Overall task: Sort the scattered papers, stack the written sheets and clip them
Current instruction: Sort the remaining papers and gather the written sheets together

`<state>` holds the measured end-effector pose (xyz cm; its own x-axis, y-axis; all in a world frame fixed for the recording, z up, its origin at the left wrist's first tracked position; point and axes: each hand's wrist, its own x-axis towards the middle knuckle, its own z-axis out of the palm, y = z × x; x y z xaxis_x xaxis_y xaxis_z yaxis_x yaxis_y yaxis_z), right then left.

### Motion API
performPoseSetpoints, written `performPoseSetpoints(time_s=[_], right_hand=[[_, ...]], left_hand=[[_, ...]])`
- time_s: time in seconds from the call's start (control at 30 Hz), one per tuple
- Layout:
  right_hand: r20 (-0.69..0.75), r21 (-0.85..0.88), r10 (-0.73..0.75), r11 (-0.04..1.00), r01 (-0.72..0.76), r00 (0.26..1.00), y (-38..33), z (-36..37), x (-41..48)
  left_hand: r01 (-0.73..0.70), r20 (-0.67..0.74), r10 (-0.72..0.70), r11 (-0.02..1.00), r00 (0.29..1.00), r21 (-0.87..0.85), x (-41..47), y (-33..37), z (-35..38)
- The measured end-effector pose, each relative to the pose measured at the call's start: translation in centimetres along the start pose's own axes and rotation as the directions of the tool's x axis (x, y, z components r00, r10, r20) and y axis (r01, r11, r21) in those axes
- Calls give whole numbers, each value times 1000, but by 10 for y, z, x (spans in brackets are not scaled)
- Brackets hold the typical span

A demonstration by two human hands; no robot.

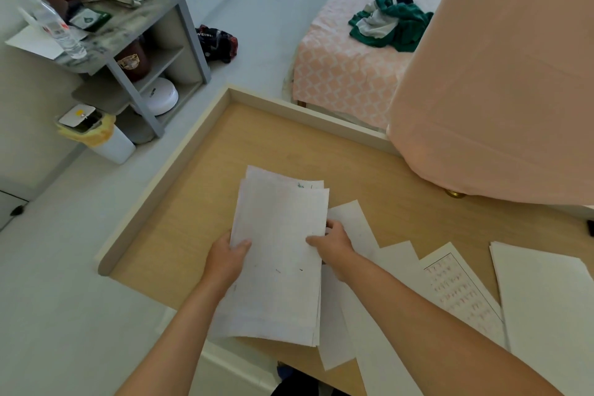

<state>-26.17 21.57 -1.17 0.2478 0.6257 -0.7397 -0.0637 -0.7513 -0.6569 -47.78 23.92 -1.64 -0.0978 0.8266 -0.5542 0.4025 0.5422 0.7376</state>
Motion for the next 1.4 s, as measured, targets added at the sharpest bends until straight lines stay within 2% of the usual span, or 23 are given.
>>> performPoseSetpoints(time_s=[0.1,0.2,0.3,0.4,0.53,0.57,0.63,0.67,0.73,0.8,0.87,0.97,1.07,1.17,1.33,1.4], right_hand=[[50,57,-17,998,14,999,-2,-11,-6],[126,86,-80,994,70,989,-6,-27,-20],[44,-32,-140,989,141,989,2,-52,-32],[-114,-117,-147,984,134,983,25,-89,-44],[-233,-202,-86,979,39,969,67,-144,-58],[-255,-248,-71,969,6,964,77,-154,-61],[-277,-345,-42,937,-58,960,103,-172,-59],[-294,-384,-24,918,-95,956,116,-180,-55],[-345,-463,7,869,-177,938,129,-189,-55],[-373,-525,-9,826,-203,928,131,-194,-59],[-373,-525,-19,829,-194,928,132,-196,-59],[-325,-467,-16,872,-146,945,135,-202,-57],[-273,-384,-23,919,-87,962,140,-208,-55],[-293,-383,-29,919,-90,956,142,-208,-56],[-346,-461,12,868,-182,938,137,-199,-57],[-349,-403,6,902,-155,937,135,-200,-55]], left_hand=[[-53,43,60,989,997,-138,-6,13,-15],[-38,111,70,964,991,-264,-13,25,-19],[36,240,49,941,969,-336,-25,31,4],[63,388,18,979,921,-195,-44,28,44],[-141,477,84,986,875,85,-73,21,107],[-232,489,104,950,866,209,-77,20,121],[-426,480,172,761,860,490,-79,16,143],[-479,473,205,659,857,580,-78,14,152],[-507,462,232,551,856,663,-80,14,165],[-491,424,250,506,871,709,-80,14,175],[-461,392,244,493,887,737,-76,13,185],[-382,355,163,570,921,728,-63,15,192],[-378,364,138,538,921,753,-55,19,190],[-420,380,190,527,905,739,-55,15,191],[-460,343,314,480,885,747,-64,-2,194],[-432,324,287,538,901,724,-64,-2,195]])
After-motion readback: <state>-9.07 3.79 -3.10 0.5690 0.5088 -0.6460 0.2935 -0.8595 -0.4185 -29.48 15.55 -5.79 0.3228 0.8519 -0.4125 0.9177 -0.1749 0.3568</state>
